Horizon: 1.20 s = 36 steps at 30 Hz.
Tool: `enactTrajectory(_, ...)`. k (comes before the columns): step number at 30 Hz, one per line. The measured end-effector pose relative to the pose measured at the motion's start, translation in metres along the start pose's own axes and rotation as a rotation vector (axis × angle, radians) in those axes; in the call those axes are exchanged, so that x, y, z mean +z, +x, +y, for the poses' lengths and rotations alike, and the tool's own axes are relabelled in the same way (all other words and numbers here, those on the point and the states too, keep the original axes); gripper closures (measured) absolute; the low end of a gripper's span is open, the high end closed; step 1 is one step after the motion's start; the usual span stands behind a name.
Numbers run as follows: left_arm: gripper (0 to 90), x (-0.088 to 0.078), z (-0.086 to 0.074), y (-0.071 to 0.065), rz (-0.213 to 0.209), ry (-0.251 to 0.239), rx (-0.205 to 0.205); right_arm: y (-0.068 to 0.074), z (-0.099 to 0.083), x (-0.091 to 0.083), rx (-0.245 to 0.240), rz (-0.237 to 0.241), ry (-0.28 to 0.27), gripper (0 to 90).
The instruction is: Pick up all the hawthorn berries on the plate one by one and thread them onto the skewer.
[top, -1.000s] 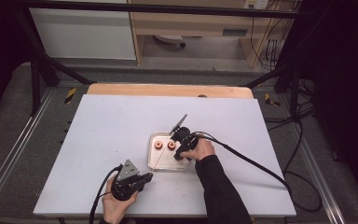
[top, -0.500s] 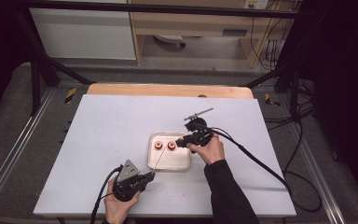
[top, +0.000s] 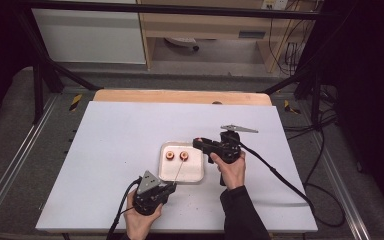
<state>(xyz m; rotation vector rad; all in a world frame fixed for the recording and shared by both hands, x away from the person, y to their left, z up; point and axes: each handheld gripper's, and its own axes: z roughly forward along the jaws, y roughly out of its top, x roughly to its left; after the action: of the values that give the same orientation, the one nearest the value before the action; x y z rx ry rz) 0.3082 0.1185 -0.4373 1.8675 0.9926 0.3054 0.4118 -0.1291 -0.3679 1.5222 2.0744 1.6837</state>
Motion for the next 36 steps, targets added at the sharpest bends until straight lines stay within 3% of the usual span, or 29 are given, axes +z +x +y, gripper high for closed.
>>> enactTrajectory(4,88.2,0.004,0.004,-0.004,0.006,-0.005,-0.010,-0.003,-0.006,-0.002,0.033,0.029,-0.080,60.2)
enactTrajectory(6,88.2,0.009,0.008,-0.008,0.009,-0.008,-0.029,-0.004,-0.012,-0.002,0.064,0.063,-0.159,60.2)
enactTrajectory(13,88.2,0.018,0.014,-0.014,-0.001,-0.017,-0.074,-0.004,-0.021,-0.003,0.089,0.104,-0.294,60.2)
enactTrajectory(18,88.2,0.020,0.015,-0.016,-0.005,-0.019,-0.084,-0.002,-0.023,-0.004,0.094,0.123,-0.328,60.1)
enactTrajectory(36,88.2,0.020,0.023,-0.020,-0.015,-0.026,-0.101,-0.002,-0.028,-0.002,0.049,0.136,-0.345,60.2)
